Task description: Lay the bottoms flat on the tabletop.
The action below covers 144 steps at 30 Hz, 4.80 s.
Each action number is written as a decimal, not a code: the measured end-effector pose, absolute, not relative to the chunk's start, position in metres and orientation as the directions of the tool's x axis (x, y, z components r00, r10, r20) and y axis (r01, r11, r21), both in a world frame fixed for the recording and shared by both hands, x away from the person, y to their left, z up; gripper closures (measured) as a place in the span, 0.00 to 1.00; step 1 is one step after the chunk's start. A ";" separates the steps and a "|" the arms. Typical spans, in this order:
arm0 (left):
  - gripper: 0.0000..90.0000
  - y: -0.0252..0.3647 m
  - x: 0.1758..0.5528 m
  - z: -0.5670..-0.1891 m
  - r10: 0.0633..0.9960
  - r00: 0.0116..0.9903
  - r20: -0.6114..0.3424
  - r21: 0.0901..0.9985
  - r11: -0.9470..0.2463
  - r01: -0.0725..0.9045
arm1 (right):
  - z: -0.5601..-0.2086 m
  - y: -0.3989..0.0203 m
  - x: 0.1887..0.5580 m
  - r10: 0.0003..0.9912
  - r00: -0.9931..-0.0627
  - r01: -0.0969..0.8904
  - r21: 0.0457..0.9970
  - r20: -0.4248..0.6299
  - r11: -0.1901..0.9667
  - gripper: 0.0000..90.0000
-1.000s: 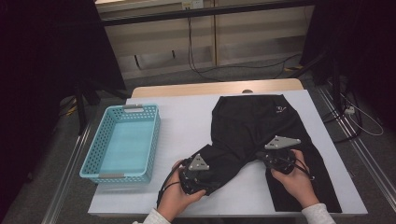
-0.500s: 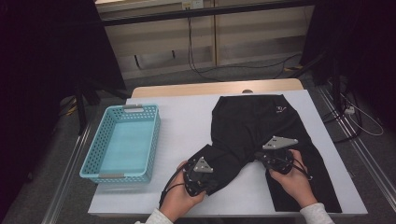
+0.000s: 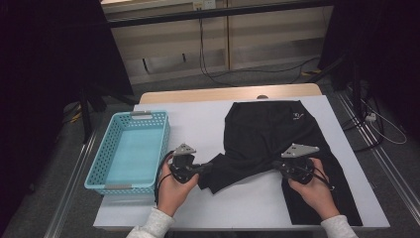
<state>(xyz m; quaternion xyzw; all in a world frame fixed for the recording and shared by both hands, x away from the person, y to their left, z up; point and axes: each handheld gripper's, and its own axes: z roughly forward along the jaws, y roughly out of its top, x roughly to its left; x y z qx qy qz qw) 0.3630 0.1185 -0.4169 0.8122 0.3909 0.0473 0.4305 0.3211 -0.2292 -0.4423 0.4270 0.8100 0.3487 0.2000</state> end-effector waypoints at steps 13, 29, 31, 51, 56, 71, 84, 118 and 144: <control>0.88 0.120 0.373 -0.428 0.712 0.667 -0.220 0.736 -0.327 0.592 | -0.440 -0.228 0.320 0.826 -0.564 0.542 0.743 -0.026 0.393 0.99; 0.69 0.085 0.327 -0.448 0.563 0.820 -0.099 0.657 -0.582 0.479 | -0.441 -0.225 0.321 0.822 -0.569 0.539 0.742 -0.028 0.398 0.99; 0.87 0.087 0.330 -0.445 0.590 0.794 -0.146 0.641 -0.555 0.530 | -0.443 -0.225 0.321 0.822 -0.569 0.543 0.740 -0.025 0.398 0.99; 0.99 0.126 0.346 -0.422 0.623 0.683 -0.381 0.666 -0.328 0.670 | -0.439 -0.226 0.319 0.811 -0.585 0.533 0.742 -0.023 0.406 0.99; 0.99 0.123 0.341 -0.419 0.608 0.691 -0.391 0.645 -0.355 0.677 | -0.435 -0.226 0.314 0.806 -0.591 0.523 0.748 -0.026 0.408 0.99; 0.99 0.076 0.309 -0.425 0.496 0.767 -0.406 0.603 -0.485 0.633 | -0.440 -0.211 0.305 0.779 -0.626 0.509 0.740 -0.030 0.438 0.86; 0.83 0.073 0.310 -0.431 0.467 0.787 -0.402 0.633 -0.479 0.608 | -0.444 -0.197 0.301 0.764 -0.645 0.509 0.742 -0.006 0.435 0.71; 0.24 0.119 0.345 -0.427 0.659 0.722 -0.211 0.729 -0.386 0.565 | -0.446 -0.123 0.281 0.624 -0.782 0.412 0.754 0.005 0.511 0.53; 0.23 0.122 0.347 -0.428 0.683 0.699 -0.213 0.732 -0.362 0.577 | -0.453 -0.151 0.278 0.588 -0.806 0.464 0.689 0.068 0.556 1.00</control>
